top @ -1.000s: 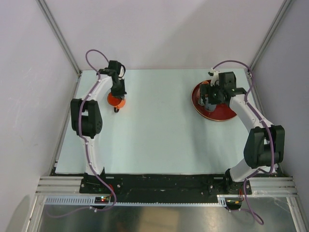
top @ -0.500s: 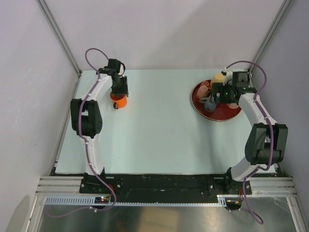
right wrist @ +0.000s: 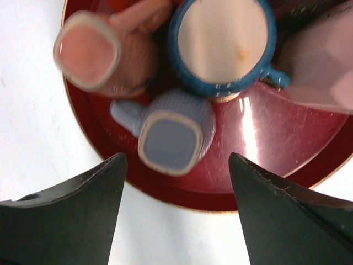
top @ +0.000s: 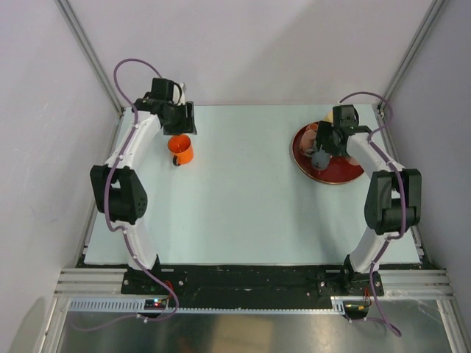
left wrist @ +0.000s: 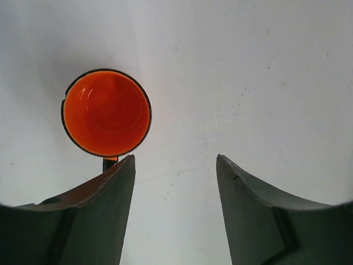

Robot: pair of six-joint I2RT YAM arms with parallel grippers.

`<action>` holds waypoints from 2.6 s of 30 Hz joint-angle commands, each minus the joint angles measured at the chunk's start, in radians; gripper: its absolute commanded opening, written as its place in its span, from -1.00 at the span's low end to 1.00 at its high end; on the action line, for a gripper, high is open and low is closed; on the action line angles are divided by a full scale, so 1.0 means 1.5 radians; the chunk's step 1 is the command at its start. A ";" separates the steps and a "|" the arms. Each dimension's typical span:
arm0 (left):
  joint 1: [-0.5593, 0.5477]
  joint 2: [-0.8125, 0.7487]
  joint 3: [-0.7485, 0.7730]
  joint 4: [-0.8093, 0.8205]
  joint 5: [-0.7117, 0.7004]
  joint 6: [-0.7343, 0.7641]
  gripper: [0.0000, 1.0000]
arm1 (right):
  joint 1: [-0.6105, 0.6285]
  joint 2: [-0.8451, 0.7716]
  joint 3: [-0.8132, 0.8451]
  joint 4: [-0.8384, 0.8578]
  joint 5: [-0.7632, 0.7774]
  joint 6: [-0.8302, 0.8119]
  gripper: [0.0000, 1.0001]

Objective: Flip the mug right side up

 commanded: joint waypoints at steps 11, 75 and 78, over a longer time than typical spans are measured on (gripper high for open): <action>0.004 -0.085 -0.054 0.004 0.026 0.036 0.30 | 0.007 0.098 0.117 -0.025 0.098 0.061 0.33; -0.008 -0.107 -0.084 0.022 0.050 0.037 0.31 | 0.072 0.089 0.086 -0.085 0.072 0.044 0.44; -0.009 -0.116 -0.091 0.022 0.043 0.043 0.32 | 0.067 0.098 0.073 -0.078 0.070 0.035 0.35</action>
